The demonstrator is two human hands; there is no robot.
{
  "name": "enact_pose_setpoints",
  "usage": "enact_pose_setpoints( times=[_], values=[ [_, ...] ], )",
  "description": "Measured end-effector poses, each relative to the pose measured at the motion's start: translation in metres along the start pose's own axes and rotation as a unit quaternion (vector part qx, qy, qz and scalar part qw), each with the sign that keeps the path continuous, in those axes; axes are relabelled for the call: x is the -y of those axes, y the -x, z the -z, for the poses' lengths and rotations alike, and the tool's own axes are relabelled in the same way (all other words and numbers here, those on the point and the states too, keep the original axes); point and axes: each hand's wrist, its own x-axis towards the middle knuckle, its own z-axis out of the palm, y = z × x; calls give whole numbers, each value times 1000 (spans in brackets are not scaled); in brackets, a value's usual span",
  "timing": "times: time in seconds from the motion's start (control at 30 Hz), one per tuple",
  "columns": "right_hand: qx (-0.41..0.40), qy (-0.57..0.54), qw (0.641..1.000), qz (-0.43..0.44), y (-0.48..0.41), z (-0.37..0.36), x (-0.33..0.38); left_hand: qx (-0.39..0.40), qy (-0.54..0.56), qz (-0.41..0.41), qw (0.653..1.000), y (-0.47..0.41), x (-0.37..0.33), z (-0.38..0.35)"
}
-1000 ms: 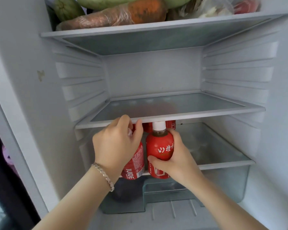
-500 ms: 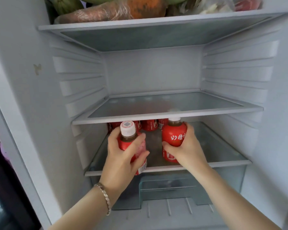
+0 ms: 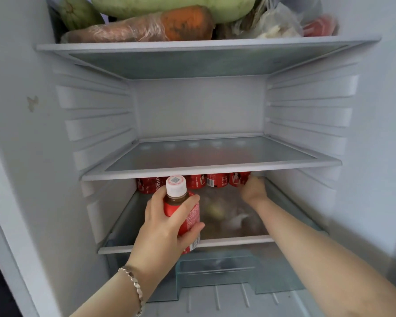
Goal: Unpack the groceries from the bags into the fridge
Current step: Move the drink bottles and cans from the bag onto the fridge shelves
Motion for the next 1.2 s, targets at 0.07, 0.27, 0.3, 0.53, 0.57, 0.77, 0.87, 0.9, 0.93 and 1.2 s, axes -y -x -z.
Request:
enact_pose_setpoints(
  times=[0.07, 0.27, 0.3, 0.53, 0.57, 0.77, 0.87, 0.9, 0.93, 1.2],
  values=[
    [35, 33, 999, 19, -2, 2, -2, 5, -6, 4, 1000, 0, 1, 0],
    [142, 76, 986, 52, -6, 10, -1, 34, 57, 54, 996, 5, -2, 1],
    [148, 74, 985, 53, -3, 11, -1, 42, 68, 64, 995, 8, -3, 2],
    [266, -59, 944, 187, 97, 38, 47, 46, 89, 95, 990, 14, 5, 18],
    [329, -105, 910, 227, 118, 39, 56, 47, 96, 89, 990, 15, 6, 20],
    [363, -215, 861, 283, 166, 20, 78, 177, 189, 139, 956, 3, 10, 37],
    [359, -241, 859, 274, 160, 9, 81, 222, 385, 182, 877, -8, 21, 49],
    [343, -263, 862, 265, 159, 3, 81, 210, 421, 190, 862, -8, 23, 52],
    [320, -280, 868, 256, 157, -3, 81, 175, 432, 190, 864, -5, 26, 52],
    [197, -204, 935, 214, 110, -59, 108, 153, -143, 204, 956, 36, 54, 25]
  ],
)
